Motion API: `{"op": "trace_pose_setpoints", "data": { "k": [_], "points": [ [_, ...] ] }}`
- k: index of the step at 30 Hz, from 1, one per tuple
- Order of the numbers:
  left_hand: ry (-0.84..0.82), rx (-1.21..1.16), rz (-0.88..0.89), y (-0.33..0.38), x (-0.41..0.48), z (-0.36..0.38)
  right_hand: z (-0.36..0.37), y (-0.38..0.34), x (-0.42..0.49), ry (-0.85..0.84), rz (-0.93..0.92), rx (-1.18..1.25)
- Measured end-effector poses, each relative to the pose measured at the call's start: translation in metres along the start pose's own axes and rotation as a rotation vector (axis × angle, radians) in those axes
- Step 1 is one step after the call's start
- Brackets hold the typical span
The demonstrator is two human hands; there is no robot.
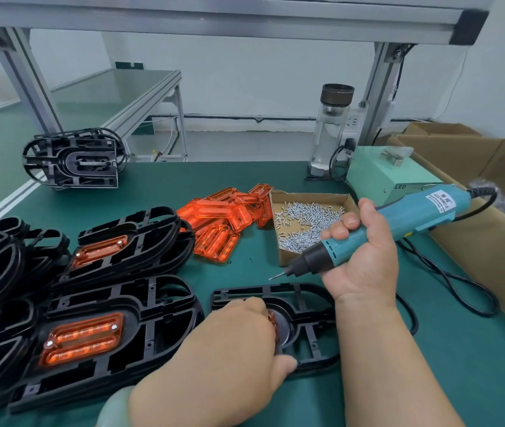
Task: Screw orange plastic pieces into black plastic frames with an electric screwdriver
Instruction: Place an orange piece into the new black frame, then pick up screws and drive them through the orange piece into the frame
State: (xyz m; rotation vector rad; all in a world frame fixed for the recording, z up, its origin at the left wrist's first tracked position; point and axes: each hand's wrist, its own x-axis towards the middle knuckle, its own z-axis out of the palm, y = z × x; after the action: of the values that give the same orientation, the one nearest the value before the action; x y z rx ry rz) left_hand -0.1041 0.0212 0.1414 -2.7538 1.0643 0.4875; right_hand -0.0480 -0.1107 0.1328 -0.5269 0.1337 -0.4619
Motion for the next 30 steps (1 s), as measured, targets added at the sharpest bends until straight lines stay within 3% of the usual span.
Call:
{"op": "trace_pose_setpoints", "data": {
  "k": [1,3,15,21,30],
  "points": [
    [0.185,-0.130,-0.014,-0.014,-0.031,0.019,0.000,0.000,0.000,0.002,0.000,0.001],
    [0.127,-0.193,-0.117,-0.021,-0.029,0.011,0.000,-0.001,0.001,0.002,0.002,0.005],
    [0.040,-0.343,-0.226,-0.015,-0.022,0.009,-0.001,-0.003,0.003,0.006,0.000,0.006],
    [0.033,-0.251,-0.203,-0.014,-0.021,0.009,-0.002,-0.004,0.002,0.012,0.002,0.018],
    [0.003,-0.319,-0.224,-0.016,-0.017,0.010,-0.003,-0.005,0.004,0.022,-0.010,0.017]
  ]
}}
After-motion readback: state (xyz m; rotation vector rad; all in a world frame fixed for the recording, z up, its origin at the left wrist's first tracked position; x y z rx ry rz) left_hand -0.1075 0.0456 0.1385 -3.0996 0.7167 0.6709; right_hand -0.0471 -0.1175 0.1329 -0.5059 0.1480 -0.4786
